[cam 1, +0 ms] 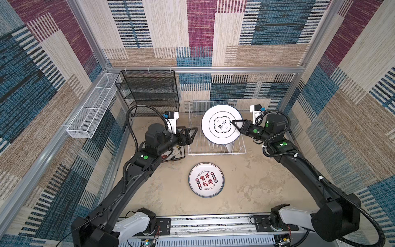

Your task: Unload the plates from the dish rack

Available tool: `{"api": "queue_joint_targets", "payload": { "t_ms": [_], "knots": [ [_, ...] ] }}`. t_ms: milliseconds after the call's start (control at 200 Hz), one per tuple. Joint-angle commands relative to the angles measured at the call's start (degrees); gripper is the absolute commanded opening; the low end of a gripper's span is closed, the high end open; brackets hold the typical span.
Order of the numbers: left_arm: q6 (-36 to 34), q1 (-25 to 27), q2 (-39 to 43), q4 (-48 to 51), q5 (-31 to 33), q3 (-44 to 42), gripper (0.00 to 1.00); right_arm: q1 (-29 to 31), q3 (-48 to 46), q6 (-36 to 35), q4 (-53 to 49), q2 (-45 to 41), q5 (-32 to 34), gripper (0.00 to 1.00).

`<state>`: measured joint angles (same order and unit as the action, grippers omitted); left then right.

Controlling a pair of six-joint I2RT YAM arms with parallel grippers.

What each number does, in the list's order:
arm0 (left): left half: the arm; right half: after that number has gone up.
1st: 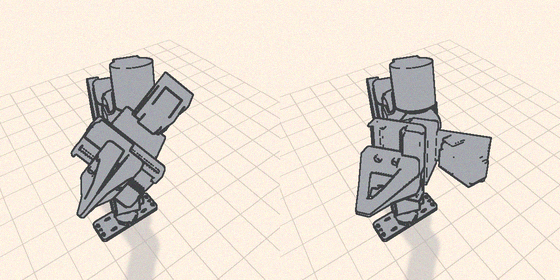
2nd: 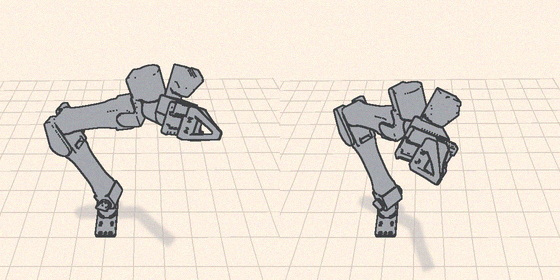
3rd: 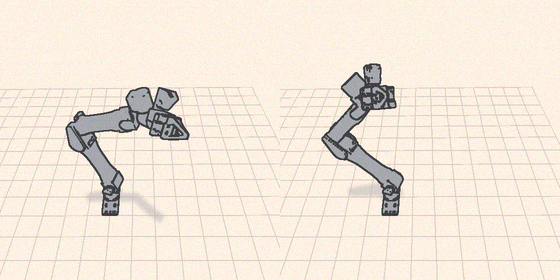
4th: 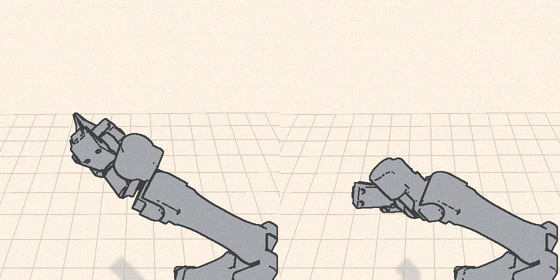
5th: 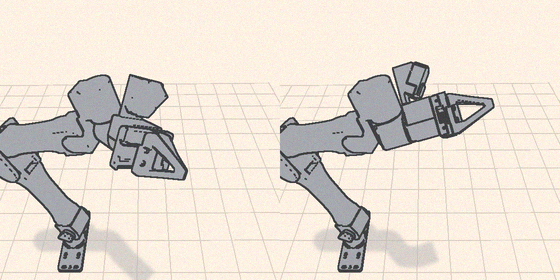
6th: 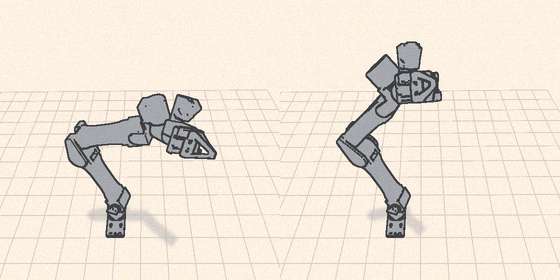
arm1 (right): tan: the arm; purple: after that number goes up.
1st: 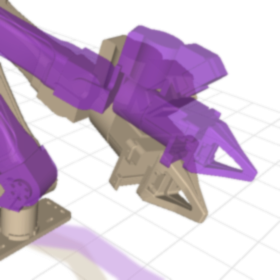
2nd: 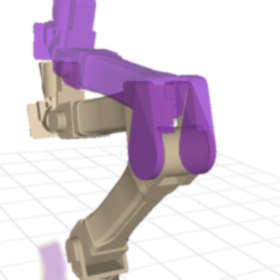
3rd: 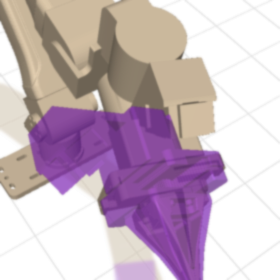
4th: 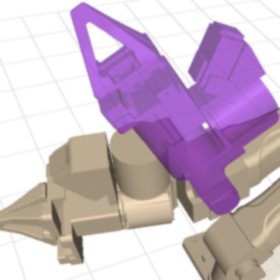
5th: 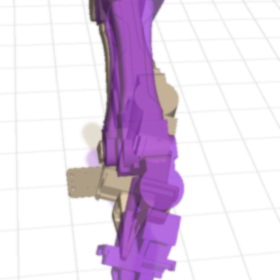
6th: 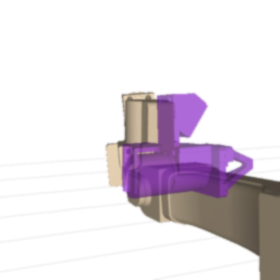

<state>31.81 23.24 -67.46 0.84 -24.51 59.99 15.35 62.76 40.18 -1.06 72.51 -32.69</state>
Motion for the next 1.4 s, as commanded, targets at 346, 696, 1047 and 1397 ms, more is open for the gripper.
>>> {"api": "queue_joint_targets", "payload": {
  "t_ms": [346,696,1047,1397],
  "knots": [
    [24.7,-1.2,-15.6,-26.1,-26.2,1.0,0.68,0.0,-0.3,-0.6,4.2,2.7,-9.8,0.00],
    [24.1,-1.0,-16.8,-25.5,-25.9,0.4,0.30,0.0,0.5,0.6,3.0,5.2,-13.2,0.00],
    [22.5,-1.0,-16.5,-21.9,-25.5,0.8,0.00,0.0,-1.1,0.8,2.3,4.8,-12.9,0.07],
    [20.6,-1.3,-12.2,-11.4,-21.4,2.3,0.00,-0.1,0.4,-8.3,-4.5,-1.7,1.8,0.58]
  ]
}}
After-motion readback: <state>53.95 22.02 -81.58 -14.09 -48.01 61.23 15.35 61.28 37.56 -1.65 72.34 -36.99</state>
